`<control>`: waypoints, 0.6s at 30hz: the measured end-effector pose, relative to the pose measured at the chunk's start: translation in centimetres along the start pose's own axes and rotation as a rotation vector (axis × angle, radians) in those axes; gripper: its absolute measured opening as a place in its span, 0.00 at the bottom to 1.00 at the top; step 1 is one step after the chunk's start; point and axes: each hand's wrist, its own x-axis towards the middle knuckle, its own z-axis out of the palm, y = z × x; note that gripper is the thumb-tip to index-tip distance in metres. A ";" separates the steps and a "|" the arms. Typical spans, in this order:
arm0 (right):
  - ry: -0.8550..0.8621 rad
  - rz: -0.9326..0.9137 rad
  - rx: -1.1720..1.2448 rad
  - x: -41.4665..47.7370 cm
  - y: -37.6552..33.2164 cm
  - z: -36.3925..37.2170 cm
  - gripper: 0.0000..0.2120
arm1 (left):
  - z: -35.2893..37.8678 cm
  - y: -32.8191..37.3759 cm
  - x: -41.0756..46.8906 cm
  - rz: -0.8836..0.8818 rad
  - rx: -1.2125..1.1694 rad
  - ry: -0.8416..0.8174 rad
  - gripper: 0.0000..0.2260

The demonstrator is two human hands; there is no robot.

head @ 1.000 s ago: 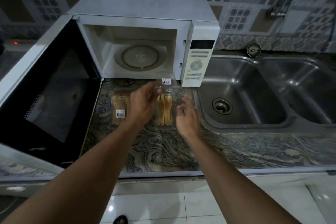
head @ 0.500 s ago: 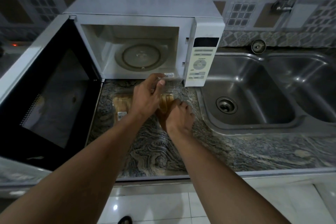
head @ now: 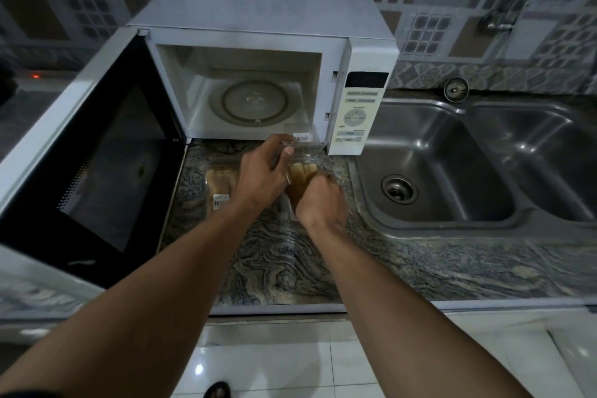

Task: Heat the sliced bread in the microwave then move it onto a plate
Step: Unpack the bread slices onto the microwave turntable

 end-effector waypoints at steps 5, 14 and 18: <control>0.003 0.028 0.071 -1.3 1.2 -1.5 0.21 | -0.1 0.2 -0.7 0.020 0.042 0.015 0.12; 0.029 0.096 0.085 -3.2 4.4 -4.7 0.20 | -0.5 0.4 -3.3 -0.025 0.115 -0.070 0.11; 0.066 0.162 0.146 -3.5 4.9 -6.2 0.17 | -0.3 -0.1 -4.7 -0.045 0.101 -0.113 0.10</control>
